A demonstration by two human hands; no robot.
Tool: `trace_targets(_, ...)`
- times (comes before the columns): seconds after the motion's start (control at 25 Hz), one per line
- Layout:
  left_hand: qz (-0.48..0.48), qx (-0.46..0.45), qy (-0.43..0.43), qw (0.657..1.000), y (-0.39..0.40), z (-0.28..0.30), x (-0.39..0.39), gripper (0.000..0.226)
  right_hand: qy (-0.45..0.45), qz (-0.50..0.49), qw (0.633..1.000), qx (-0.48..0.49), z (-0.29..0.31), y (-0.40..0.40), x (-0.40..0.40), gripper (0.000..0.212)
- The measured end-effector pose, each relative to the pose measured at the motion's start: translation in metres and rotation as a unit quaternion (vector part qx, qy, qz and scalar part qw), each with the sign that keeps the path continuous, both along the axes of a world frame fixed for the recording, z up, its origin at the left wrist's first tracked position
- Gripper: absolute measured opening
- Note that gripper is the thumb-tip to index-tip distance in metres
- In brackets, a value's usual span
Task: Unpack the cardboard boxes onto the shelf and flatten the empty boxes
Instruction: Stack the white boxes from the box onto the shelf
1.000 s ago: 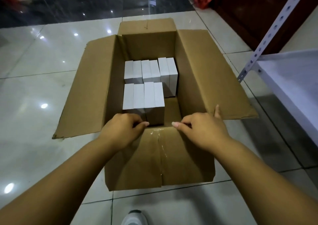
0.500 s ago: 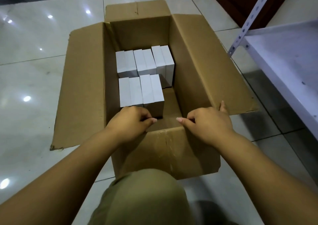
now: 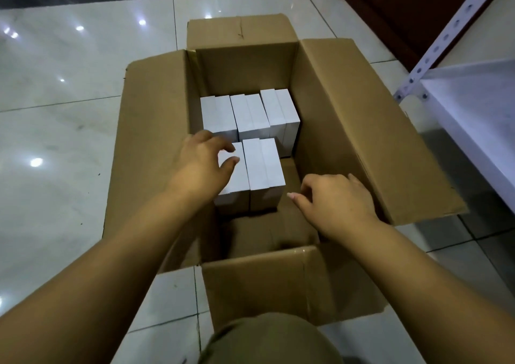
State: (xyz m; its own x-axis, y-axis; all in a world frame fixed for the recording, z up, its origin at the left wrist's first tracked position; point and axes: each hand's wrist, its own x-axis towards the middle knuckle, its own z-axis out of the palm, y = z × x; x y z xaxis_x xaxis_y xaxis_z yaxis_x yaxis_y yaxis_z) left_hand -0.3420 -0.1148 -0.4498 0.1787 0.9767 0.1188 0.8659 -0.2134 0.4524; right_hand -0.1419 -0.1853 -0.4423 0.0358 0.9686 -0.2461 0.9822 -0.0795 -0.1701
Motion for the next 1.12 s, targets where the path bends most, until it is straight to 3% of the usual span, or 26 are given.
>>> trace_targets(0.16, 0.027, 0.024, 0.022, 0.999, 0.038, -0.008, -0.010, 0.032, 0.044, -0.016, 0.998, -0.030, -0.015, 0.035, -0.018, 0.032)
trace_targets(0.4, 0.043, 0.007, 0.093, 0.995, 0.075, -0.032, -0.015, 0.034, 0.040, -0.045, 0.994, -0.092, -0.052, 0.082, -0.025, 0.039)
trace_targets(0.68, 0.063, 0.006, 0.078, 0.995, 0.073, -0.043, -0.015, 0.030, 0.065, -0.064, 0.988, -0.128, -0.098, 0.120, -0.038, 0.073)
trace_targets(0.92, 0.066, -0.017, 0.081, 0.994, 0.073, -0.043, -0.016, 0.023, 0.089, -0.048, 0.975, -0.198, -0.119, 0.116, -0.039, 0.074)
trace_targets(1.12, 0.071, -0.021, 0.071, 0.995, 0.072, -0.045, -0.016, 0.018, 0.117, -0.127, 0.963, -0.209, -0.123, 0.119, -0.033, 0.078)
